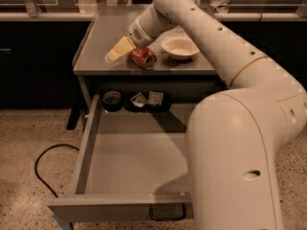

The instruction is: Place coke can into top drawer

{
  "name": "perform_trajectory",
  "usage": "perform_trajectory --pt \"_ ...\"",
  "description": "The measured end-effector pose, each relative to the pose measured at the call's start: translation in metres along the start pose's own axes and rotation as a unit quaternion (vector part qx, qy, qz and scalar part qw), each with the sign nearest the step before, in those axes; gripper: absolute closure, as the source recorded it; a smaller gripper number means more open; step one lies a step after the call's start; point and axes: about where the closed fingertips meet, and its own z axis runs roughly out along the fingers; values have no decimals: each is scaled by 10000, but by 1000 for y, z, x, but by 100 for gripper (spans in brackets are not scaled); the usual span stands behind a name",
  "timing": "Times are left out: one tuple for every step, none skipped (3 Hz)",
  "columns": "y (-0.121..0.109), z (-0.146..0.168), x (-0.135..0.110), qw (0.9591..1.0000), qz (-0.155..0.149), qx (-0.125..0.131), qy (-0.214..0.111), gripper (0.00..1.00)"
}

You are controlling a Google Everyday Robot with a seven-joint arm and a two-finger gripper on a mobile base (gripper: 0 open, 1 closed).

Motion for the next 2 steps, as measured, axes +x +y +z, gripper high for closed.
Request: perform_trajectory --pt "-2 17 11 9998 90 -95 181 0" --pt "-3 23 17 9994 116 -136 290 0"
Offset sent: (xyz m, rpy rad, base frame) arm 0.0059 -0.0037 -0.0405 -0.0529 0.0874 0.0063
